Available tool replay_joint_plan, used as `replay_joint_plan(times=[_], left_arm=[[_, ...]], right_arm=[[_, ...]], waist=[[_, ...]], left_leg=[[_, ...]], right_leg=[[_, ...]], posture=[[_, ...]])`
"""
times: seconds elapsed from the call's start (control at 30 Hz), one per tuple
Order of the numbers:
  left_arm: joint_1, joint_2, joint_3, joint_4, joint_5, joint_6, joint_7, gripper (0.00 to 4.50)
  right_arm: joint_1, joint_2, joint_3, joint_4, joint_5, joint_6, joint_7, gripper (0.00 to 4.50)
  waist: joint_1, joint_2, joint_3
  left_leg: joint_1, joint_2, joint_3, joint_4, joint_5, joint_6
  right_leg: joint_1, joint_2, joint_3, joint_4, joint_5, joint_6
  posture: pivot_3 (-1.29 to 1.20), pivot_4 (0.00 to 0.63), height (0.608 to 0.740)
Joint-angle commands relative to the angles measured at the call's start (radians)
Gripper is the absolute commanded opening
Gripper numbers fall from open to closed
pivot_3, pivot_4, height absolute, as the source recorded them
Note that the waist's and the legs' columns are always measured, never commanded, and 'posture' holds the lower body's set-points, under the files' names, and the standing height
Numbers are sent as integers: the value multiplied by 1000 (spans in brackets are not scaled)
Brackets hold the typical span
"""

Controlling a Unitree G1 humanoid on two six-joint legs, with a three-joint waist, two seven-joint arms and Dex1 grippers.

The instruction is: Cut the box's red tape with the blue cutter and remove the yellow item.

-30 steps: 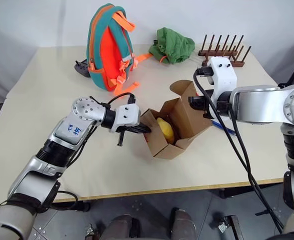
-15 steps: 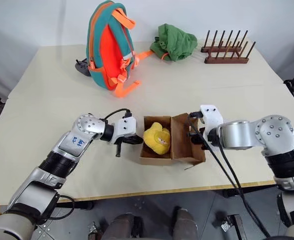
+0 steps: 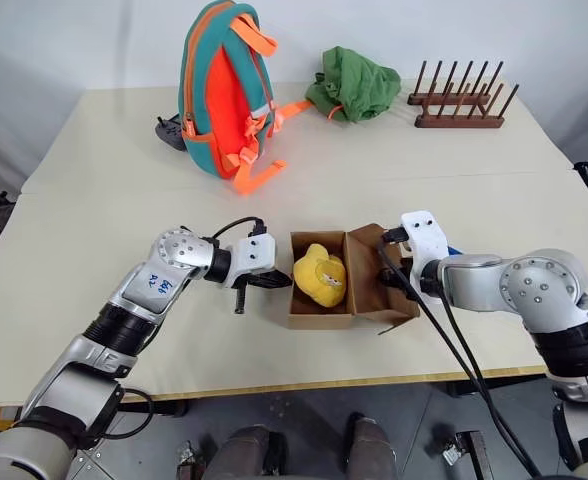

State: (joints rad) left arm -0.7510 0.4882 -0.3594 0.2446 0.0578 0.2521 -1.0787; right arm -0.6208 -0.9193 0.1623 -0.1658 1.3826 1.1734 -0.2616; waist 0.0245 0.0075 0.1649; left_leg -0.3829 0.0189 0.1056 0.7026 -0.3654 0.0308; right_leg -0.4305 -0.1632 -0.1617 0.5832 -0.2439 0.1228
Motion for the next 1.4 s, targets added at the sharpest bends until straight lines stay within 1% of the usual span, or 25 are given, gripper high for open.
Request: replay_joint_plan(times=[0.03, 0.1, 0.13, 0.17, 0.2, 0.3, 0.33, 0.47, 0.53, 0.6, 0.73, 0.8, 0.9, 1.03, 1.1, 1.27, 1.3, 1.33, 1.4], left_arm=[[-22, 27, 60, -8, -22, -21, 9, 670], [-32, 38, 100, -15, -54, -10, 4, 1256], [-38, 43, 124, -20, -72, 7, 4, 1320], [-42, 45, 140, -24, -85, 20, 4, 1775], [-48, 52, 154, -22, -92, 25, 4, 2011], [-49, 66, 170, -26, -99, 17, -2, 2908], [-50, 68, 182, -36, -110, 22, -2, 3167], [-92, 63, 246, -93, -187, 80, 5, 4419], [-119, 52, 261, -117, -225, 117, 2, 4471], [-152, 28, 247, -141, -248, 147, -4, 4471], [-177, 17, 219, -145, -241, 153, -6, 4471], [-214, -22, 166, -129, -221, 145, -13, 4471], [-281, -76, 70, -80, -184, 129, -57, 4471], [-330, -108, -50, 47, -88, 55, -94, 4471], [-344, -126, -87, 89, -63, 45, -114, 4471], [-367, -101, -153, 136, 10, 20, -178, 4471], [-367, -101, -158, 144, 22, 8, -181, 4093], [-366, -103, -159, 153, 28, -6, -182, 3864], [-367, -115, -157, 170, 39, -25, -176, 3252]], right_arm=[[-8, -43, -103, -70, -125, -78, 205, 2056], [12, -72, -135, -94, -213, -137, 314, 2627], [26, -78, -161, -100, -257, -181, 360, 2652], [37, -79, -181, -104, -294, -212, 398, 3032], [52, -92, -197, -100, -328, -233, 441, 3229], [89, -109, -227, -109, -408, -278, 543, 4229], [106, -114, -244, -120, -434, -307, 581, 4490], [196, -136, -347, -154, -525, -433, 736, 4500], [232, -137, -393, -169, -539, -465, 802, 4500], [281, -146, -442, -197, -546, -489, 878, 4500], [307, -138, -476, -220, -558, -490, 932, 4500], [356, -135, -513, -275, -562, -492, 951, 4500], [450, -116, -560, -385, -562, -464, 926, 4500], [515, -57, -596, -460, -561, -445, 859, 4500], [556, -35, -622, -496, -567, -433, 832, 4500], [621, -8, -682, -555, -565, -410, 790, 4500], [628, -4, -690, -562, -565, -408, 785, 4500], [632, -1, -693, -568, -566, -405, 779, 4500], [636, 2, -695, -576, -566, -404, 770, 4500]], waist=[[0, 0, 0], [0, 0, 0], [0, -1, 1], [0, -2, 1], [0, -2, 1], [2, -2, 2], [2, -3, 2], [2, -5, 4], [4, -8, 6], [5, -9, 6], [3, -9, 6], [2, -9, 6], [15, -10, 7], [22, -10, 7], [23, -10, 7], [23, -10, 7], [24, -10, 7], [24, -10, 7], [24, -10, 7]], left_leg=[[-1, -1, 0, 0, 0, 0], [-2, -1, 0, 0, 0, 0], [-2, -1, -1, 0, 0, 0], [-2, -1, -1, 0, 0, 0], [-2, -1, -1, 0, 0, 0], [-2, -3, -1, 0, 0, 0], [-2, -3, -1, 0, 0, 0], [-2, -3, -1, 0, 0, 0], [-3, -3, -1, 1, 0, 0], [-2, -3, -1, 1, 0, 0], [-1, -4, -1, 2, 0, 0], [0, -3, -1, 2, 0, 0], [-1, -4, -2, 2, 1, 0], [-1, -4, -2, 5, 1, 0], [-1, -4, -2, 5, 1, 0], [-1, -4, -2, 6, 1, 0], [-1, -4, -2, 6, 1, 0], [-1, -4, -2, 6, 1, 0], [-1, -4, -2, 7, 1, 0]], right_leg=[[-1, 0, 0, 0, 0, 0], [-2, 0, 0, 0, 0, 0], [-2, 0, 0, 0, 0, 0], [-2, 0, 0, 0, 0, 0], [-2, 0, -1, 0, 0, 0], [-1, 0, 0, 0, 1, 1], [-1, 0, 0, 0, 1, 2], [-1, 0, 0, -1, 1, 2], [-1, 0, -1, -1, 1, 2], [0, 0, -1, -1, 1, 2], [1, 0, 0, -1, 2, 3], [1, 0, 0, 0, 2, 3], [2, 0, 0, 0, 2, 3], [2, 0, 0, 0, 2, 3], [2, 0, 0, 0, 2, 3], [2, 0, 1, 1, 2, 3], [2, 0, 1, 1, 2, 3], [2, 0, 1, 1, 2, 3], [2, 0, 1, 1, 2, 3]], posture=[[0, 150, 740], [0, 150, 740], [0, 150, 740], [0, 150, 740], [0, 150, 740], [0, 150, 740], [0, 150, 740], [0, 150, 740], [0, 150, 740], [0, 150, 740], [0, 150, 740], [0, 150, 740], [0, 150, 740], [0, 150, 740], [0, 150, 740], [0, 150, 740], [0, 150, 740], [0, 150, 740], [0, 150, 740]])
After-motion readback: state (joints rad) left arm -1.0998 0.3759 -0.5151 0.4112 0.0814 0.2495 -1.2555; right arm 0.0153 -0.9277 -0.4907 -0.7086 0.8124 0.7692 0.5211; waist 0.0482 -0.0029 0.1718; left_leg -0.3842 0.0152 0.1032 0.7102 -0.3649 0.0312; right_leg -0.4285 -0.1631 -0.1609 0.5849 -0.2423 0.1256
